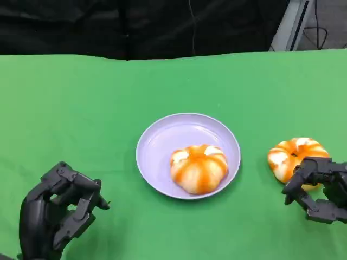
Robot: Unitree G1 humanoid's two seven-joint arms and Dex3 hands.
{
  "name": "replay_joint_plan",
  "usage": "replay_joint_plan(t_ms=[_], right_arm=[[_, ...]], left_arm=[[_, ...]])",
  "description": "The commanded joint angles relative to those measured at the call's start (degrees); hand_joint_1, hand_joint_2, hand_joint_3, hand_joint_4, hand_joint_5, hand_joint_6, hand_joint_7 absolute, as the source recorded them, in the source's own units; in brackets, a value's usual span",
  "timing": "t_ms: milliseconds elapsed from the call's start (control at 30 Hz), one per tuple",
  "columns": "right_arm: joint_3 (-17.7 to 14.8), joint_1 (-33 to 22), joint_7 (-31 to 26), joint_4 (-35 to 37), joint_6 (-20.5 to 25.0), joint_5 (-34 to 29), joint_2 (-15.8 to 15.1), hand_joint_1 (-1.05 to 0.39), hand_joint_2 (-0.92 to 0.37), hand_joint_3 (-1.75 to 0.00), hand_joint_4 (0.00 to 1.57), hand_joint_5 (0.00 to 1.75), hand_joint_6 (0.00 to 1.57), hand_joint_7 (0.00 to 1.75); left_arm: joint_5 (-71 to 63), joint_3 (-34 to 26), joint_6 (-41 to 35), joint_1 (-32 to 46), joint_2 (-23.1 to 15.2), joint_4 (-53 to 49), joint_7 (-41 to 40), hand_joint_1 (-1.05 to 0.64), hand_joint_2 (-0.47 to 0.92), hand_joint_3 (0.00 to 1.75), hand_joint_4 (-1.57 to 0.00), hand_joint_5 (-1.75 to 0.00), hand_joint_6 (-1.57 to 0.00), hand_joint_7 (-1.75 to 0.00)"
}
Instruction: Grasp the bread from the table and place it into the plate.
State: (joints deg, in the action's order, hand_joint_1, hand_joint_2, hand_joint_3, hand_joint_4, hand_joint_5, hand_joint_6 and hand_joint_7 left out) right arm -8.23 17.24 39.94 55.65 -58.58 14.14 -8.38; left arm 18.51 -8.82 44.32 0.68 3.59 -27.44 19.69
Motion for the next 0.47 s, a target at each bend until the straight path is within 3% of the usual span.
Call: replay_joint_plan(t_ms=[33,467], right_arm=[[-0.82,0.56,0.36,0.29,-0.35,0.95,-0.66,0.14,-0.72,-0.8,0.87,1.4,0.93,1.01],[-0.59,0.84,-1.29,0.38,-0.62,-0.43,-0.96,0.13,-0.69,-0.78,0.91,1.34,0.97,0.94]], left_arm=[[0.59,-0.55,1.01,0.04,-1.08,0.43,1.49,-0.09,0.92,0.57,-0.81,-1.6,-0.74,-1.38],[2.08,-1.36,0.1,-0.04,-1.22,0.58,3.0,-0.09,0.92,0.53,-0.81,-1.57,-0.77,-1.31]])
